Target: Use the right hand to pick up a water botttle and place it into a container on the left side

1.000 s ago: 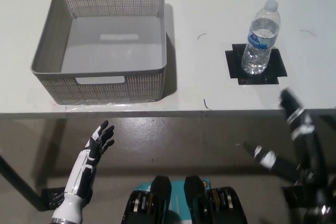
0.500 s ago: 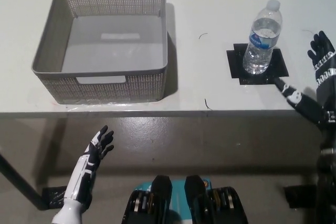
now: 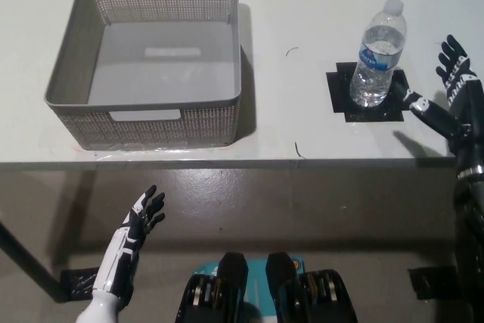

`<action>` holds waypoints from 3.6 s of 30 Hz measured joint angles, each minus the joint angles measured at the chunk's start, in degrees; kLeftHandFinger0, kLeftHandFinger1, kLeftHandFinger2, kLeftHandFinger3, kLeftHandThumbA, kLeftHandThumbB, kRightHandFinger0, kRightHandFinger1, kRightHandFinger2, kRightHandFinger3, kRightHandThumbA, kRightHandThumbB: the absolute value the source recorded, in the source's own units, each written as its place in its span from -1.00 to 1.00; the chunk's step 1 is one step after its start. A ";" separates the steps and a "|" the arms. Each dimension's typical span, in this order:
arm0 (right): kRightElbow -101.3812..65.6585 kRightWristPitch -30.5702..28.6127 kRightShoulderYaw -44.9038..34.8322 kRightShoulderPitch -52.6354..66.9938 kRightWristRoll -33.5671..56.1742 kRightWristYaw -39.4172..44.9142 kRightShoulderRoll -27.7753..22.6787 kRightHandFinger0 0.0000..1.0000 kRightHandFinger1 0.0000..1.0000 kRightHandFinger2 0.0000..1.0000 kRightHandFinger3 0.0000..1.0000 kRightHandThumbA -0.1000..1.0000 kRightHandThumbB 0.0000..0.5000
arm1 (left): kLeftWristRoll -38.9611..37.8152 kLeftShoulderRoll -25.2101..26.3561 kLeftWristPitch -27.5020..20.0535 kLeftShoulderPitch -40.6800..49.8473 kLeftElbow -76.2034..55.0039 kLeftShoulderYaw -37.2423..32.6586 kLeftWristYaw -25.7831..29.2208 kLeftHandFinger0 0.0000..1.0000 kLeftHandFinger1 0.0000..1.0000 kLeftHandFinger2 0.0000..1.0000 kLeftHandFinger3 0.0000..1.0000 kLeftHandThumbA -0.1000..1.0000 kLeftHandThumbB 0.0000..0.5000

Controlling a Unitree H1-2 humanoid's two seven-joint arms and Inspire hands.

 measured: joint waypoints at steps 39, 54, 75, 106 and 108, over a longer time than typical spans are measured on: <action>28.83 -3.31 6.00 -16.16 -6.26 -5.12 -1.11 1.00 1.00 1.00 1.00 1.00 1.00 | -0.36 -0.05 -1.04 0.01 0.96 -0.07 -0.01 1.00 1.00 1.00 1.00 1.00 -0.17; 52.92 -4.72 8.90 -33.66 -7.53 -13.24 0.54 -1.00 -0.75 0.18 0.13 -1.00 -0.43 | -1.03 -0.06 -1.10 -0.35 1.19 -0.17 -0.01 1.00 1.00 1.00 1.00 1.00 -0.23; 46.01 -5.54 8.81 -35.56 -7.62 -19.48 3.51 -1.00 -0.39 0.45 0.45 -1.00 -0.56 | -1.24 -0.04 -1.10 -0.53 1.16 -0.34 -0.02 1.00 1.00 1.00 1.00 1.00 -0.09; 49.21 -6.33 15.21 -48.41 -9.24 -18.41 24.38 -1.00 -0.38 0.49 0.35 -1.00 -0.44 | 0.00 0.80 -1.08 -0.66 1.35 -2.01 -0.37 1.00 1.00 1.00 1.00 1.00 -0.03; 50.78 -6.34 15.35 -48.41 -9.32 -18.47 24.86 -1.00 -0.41 0.56 0.59 -1.00 -0.54 | 0.02 0.82 -1.08 -0.68 1.30 -2.01 -0.49 1.00 1.00 1.00 1.00 1.00 -0.08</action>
